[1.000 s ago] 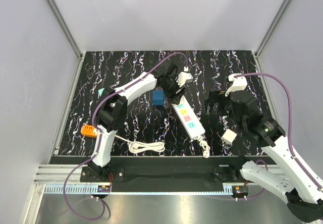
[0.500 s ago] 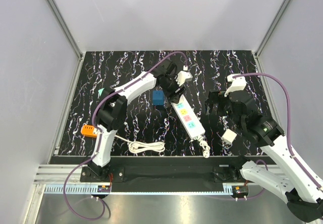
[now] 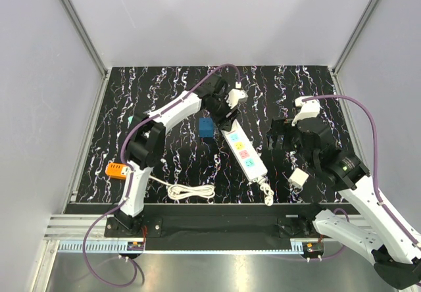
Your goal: Insert the plug
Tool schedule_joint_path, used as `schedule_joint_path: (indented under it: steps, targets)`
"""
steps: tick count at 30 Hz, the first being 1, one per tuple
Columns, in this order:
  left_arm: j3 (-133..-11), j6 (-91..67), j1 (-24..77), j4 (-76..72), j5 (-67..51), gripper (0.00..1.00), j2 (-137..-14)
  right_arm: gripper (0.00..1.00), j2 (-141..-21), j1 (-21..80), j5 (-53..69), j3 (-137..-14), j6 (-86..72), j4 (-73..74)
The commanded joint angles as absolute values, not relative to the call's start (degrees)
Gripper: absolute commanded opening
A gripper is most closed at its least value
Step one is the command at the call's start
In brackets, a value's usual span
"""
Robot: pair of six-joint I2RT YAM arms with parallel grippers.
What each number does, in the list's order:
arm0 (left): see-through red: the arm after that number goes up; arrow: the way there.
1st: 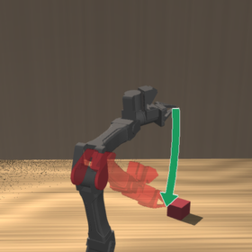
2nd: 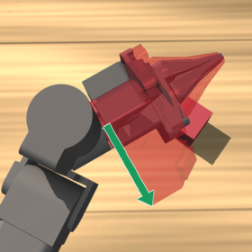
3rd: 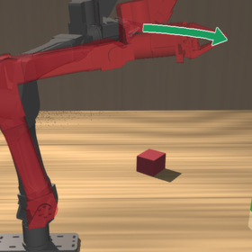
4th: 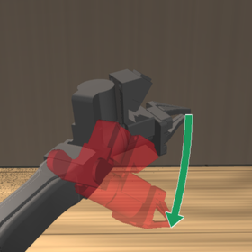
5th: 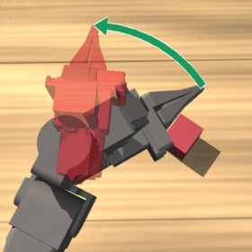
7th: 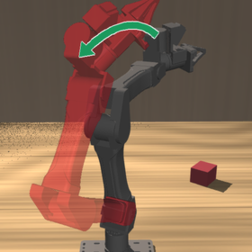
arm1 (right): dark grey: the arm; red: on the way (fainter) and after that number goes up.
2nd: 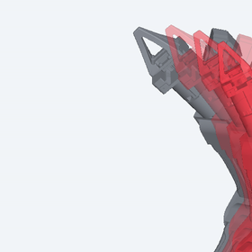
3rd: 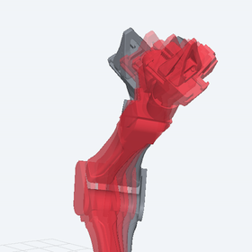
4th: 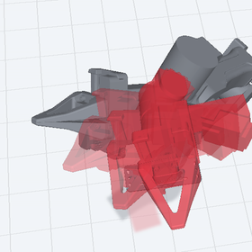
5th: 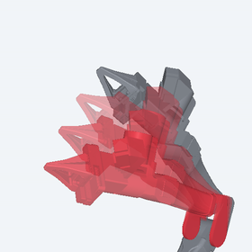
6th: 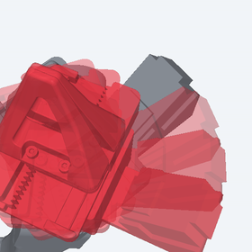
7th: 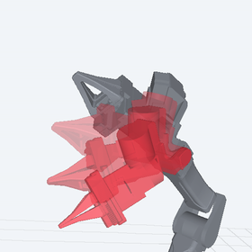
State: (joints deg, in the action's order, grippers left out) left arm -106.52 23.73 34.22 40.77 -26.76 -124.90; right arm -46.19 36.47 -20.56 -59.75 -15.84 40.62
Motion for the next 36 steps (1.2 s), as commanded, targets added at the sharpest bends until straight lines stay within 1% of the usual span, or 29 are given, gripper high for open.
schedule_joint_path:
  steps: [1, 17, 22, 26, 33, 36]
  targets:
    - [-108.6, 24.4, 34.0, 40.2, -27.9, 0.0, -126.3, 1.0, -46.1, 36.3, -22.8, -59.6, -15.0, 39.3]
    - [-104.9, 22.9, 36.0, 40.2, -26.7, 0.0, -124.8, 1.0, -46.3, 36.3, -22.9, -58.7, -15.4, 38.6]
    - [-103.1, 22.8, 36.2, 40.3, -23.2, 0.0, -124.4, 1.0, -47.0, 36.3, -23.0, -59.0, -15.1, 38.1]
    - [-102.3, 23.4, 36.2, 40.2, -23.0, 0.0, -123.3, 1.0, -46.9, 36.3, -22.9, -59.0, -15.1, 38.0]
    - [-104.2, 22.5, 36.4, 40.3, -22.9, 0.0, -126.2, 1.0, -46.8, 36.3, -22.7, -58.4, -15.6, 37.6]
    - [-104.1, 22.3, 37.4, 40.3, -20.9, 0.0, -126.9, 1.0, -46.1, 36.3, -23.5, -58.2, -15.4, 37.7]
